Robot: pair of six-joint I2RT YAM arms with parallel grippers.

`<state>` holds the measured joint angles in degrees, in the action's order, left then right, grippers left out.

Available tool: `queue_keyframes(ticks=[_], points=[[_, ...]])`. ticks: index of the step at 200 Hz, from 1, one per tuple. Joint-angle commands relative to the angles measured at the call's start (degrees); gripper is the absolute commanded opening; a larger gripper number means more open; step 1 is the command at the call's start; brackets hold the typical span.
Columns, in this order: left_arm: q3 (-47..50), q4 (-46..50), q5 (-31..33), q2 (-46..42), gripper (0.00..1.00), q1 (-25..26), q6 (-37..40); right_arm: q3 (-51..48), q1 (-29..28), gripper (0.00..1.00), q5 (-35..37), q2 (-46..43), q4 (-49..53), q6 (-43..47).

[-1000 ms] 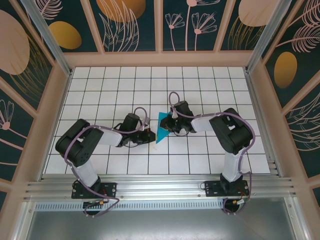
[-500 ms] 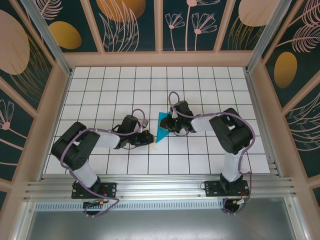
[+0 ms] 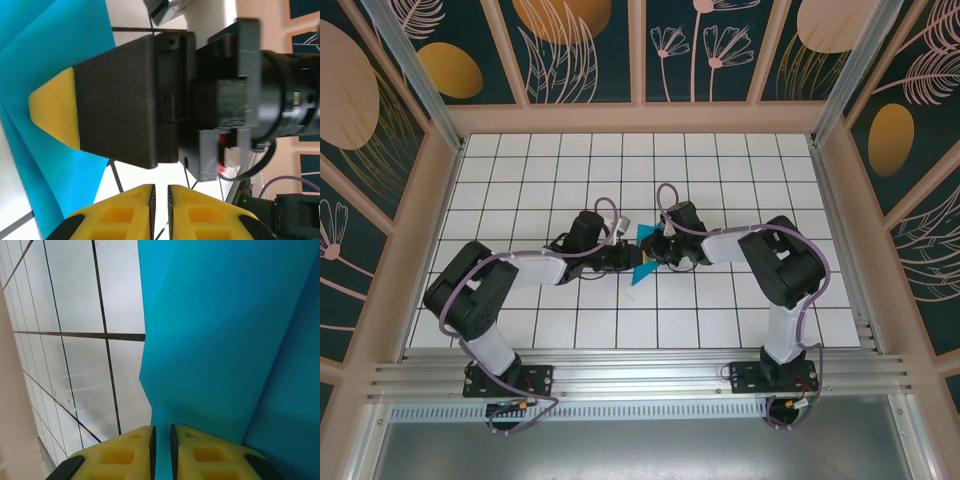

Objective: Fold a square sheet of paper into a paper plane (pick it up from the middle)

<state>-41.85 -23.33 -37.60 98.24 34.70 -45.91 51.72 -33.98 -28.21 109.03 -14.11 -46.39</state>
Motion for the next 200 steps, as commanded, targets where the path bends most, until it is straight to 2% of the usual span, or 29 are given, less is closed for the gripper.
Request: queue_keyframes(ticks=[1, 140, 200], points=[[-0.92, -0.51, -1.08, 2.89, 0.18, 0.45, -1.2, -0.31, -0.46, 0.2, 4.12, 3.85, 4.18, 1.23], [1.91, 1.72, 1.48, 6.97, 0.16, 0.44, -0.41, -0.23, -0.41, 0.2, 4.56, 3.66, 5.09, 1.59], [3.49, 6.11, 3.73, 6.29, 0.14, 0.45, 2.51, -0.57, -0.47, 0.2, 4.99, 3.65, 5.02, 1.47]])
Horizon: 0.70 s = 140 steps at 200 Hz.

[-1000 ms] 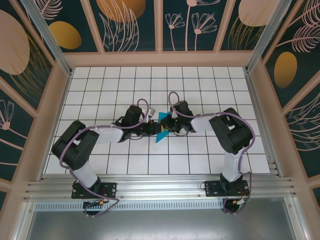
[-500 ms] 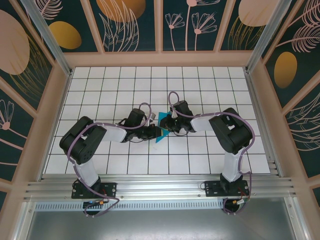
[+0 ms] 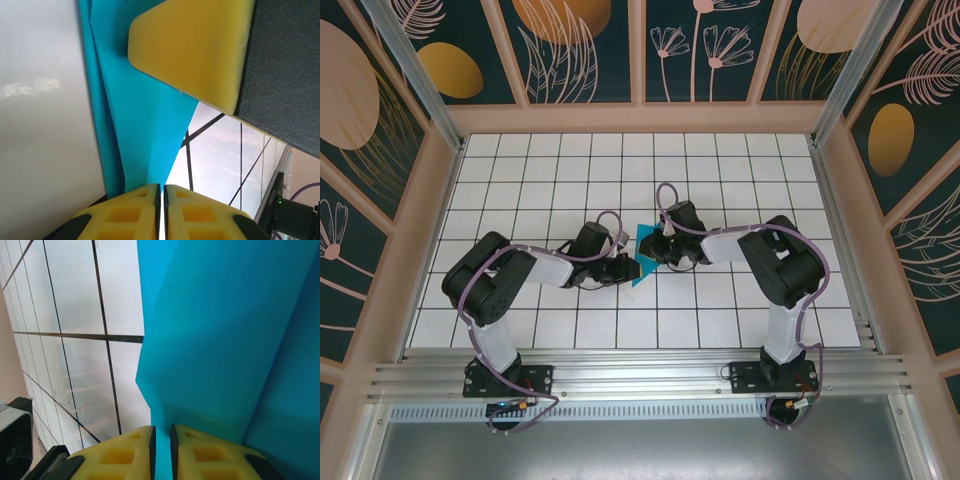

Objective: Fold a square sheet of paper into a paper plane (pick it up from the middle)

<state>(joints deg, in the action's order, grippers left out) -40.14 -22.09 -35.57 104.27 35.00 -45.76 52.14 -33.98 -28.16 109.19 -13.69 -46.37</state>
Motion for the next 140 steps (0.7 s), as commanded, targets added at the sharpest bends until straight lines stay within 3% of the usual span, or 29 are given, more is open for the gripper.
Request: queue_keyframes(ticks=[1, 91, 140], points=[[1.76, 5.04, 1.76, 0.2, 0.14, 0.15, 2.39, -1.03, -0.47, 0.2, 4.95, 3.49, 4.67, 1.46], [2.5, 12.95, 1.51, -2.2, 0.11, 0.11, 6.72, -0.65, -0.61, 0.2, 5.46, 3.67, 5.27, 1.37], [0.31, 15.4, 5.08, -10.31, 0.12, 0.14, 5.75, -0.2, -0.9, 0.2, 5.71, 3.85, 5.86, 1.5]])
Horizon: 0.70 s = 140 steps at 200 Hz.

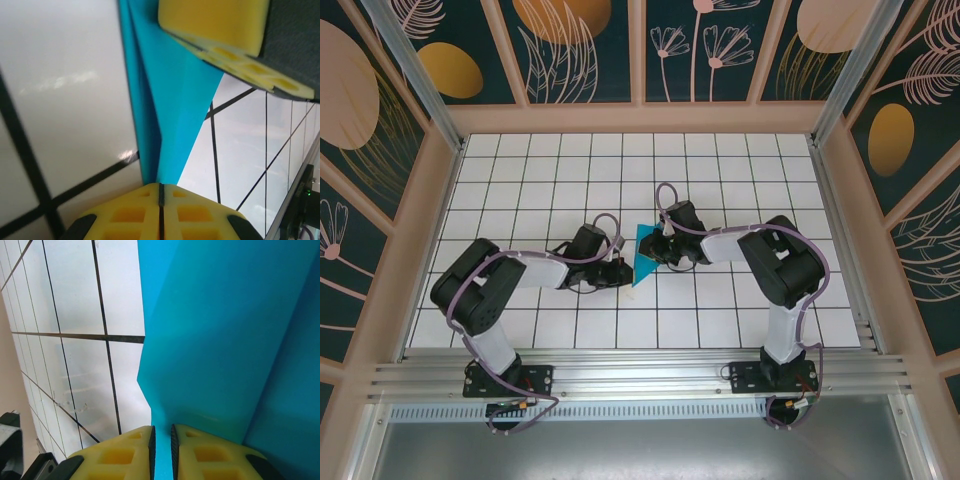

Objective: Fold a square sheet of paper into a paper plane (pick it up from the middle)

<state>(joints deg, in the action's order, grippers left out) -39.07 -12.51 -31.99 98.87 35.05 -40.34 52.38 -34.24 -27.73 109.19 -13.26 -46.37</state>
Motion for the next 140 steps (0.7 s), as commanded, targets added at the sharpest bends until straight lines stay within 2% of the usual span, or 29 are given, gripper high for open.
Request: queue_keyframes(ticks=[1, 32, 54, 74, 95, 140], points=[[-0.84, 5.74, 1.54, -5.0, 0.12, 0.06, 0.29, -0.44, -0.65, 0.2, 5.29, 3.89, 5.43, 1.52], [-3.0, 1.68, -1.09, -7.38, 0.16, 0.11, -2.45, -0.44, -0.7, 0.2, 5.46, 4.07, 5.35, 1.31], [-4.2, -2.28, -5.95, -4.84, 0.17, 0.25, -4.88, -0.38, -0.72, 0.2, 5.53, 3.93, 5.43, 1.34], [-5.52, -2.52, -7.77, -1.69, 0.19, 0.87, -4.84, -0.38, -0.69, 0.2, 5.64, 4.02, 5.47, 1.2], [-6.0, -2.03, -7.19, 1.98, 0.18, 1.18, -5.12, -0.27, -0.74, 0.2, 5.58, 4.02, 5.6, 1.31], [-3.19, -0.63, -4.31, 4.03, 0.17, 1.17, -5.01, -0.33, -0.74, 0.2, 5.85, 4.02, 6.22, 1.5]])
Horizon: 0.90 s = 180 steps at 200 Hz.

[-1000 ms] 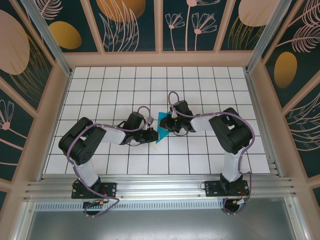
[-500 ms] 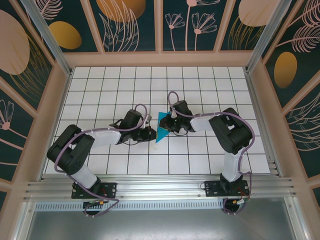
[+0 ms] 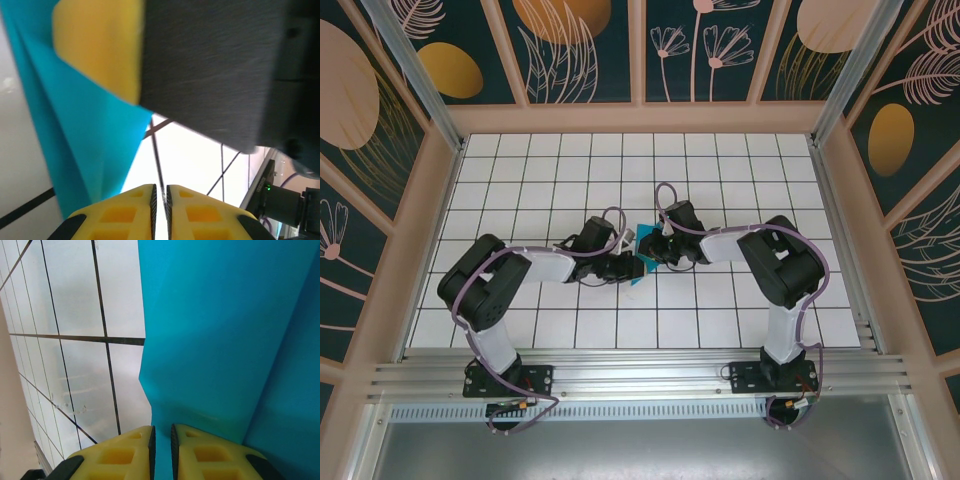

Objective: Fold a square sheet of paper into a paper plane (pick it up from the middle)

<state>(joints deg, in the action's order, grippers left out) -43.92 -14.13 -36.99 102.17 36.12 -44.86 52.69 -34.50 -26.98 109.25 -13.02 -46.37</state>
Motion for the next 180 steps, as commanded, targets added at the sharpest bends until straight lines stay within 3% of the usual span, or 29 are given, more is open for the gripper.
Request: queue_keyframes(ticks=[1, 96, 155, 180], points=[[1.7, 1.1, 0.78, 0.73, 0.17, 0.09, -0.49, -0.6, -0.48, 0.2, 5.19, 3.95, 5.98, 1.52], [9.69, 4.13, 3.98, -0.14, 0.12, 0.11, 0.44, -0.16, -0.48, 0.21, 5.78, 3.98, 7.13, 1.97], [10.67, -3.13, 6.41, -14.0, 0.1, 0.1, -4.68, -0.42, -0.57, 0.21, 5.71, 4.18, 6.39, 1.42], [7.03, -5.99, 7.24, -14.13, 0.11, 0.05, -6.57, -0.65, -0.57, 0.21, 5.89, 3.96, 6.16, 1.14]])
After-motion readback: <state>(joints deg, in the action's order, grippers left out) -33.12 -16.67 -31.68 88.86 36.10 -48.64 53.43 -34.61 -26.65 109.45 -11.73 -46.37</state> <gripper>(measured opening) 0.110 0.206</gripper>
